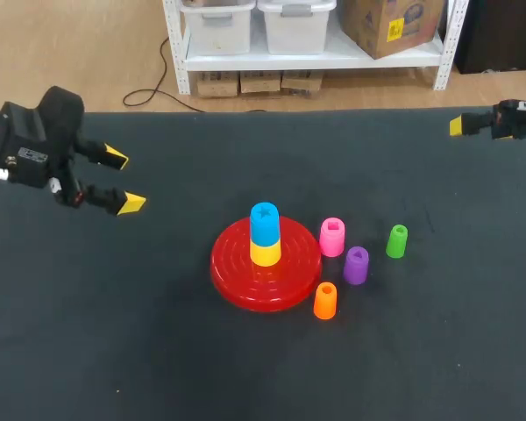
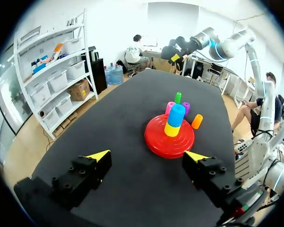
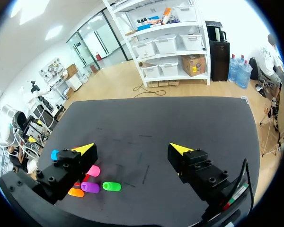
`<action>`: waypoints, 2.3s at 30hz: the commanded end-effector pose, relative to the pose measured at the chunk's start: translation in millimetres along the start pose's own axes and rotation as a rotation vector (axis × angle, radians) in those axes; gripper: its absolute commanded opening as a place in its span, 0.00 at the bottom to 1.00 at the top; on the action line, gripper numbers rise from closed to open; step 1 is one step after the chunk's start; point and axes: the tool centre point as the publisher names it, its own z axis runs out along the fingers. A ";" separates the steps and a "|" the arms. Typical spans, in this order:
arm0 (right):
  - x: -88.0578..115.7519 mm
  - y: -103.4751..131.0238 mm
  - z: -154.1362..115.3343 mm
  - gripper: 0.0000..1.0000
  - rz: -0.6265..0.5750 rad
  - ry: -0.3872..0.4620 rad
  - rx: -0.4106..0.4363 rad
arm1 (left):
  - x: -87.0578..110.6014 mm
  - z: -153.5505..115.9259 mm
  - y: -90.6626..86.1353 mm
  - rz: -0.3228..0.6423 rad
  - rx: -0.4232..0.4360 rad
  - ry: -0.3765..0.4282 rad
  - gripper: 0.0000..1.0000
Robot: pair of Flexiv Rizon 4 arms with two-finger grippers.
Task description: Pick up and stack the cylinders on the red base in this order: pink,purple,orange,green
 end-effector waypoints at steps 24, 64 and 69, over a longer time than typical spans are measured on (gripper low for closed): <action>0.2 0.1 -0.4 1.00 0.000 0.000 0.001 | -0.8 0.6 1.0 -0.001 0.001 0.006 1.00; 97.0 140.0 87.5 1.00 -0.468 0.455 0.211 | -0.8 0.6 1.0 -0.001 0.001 0.006 1.00; 108.7 140.7 98.4 1.00 -0.456 0.498 0.225 | -0.8 0.6 1.0 -0.001 0.001 0.006 1.00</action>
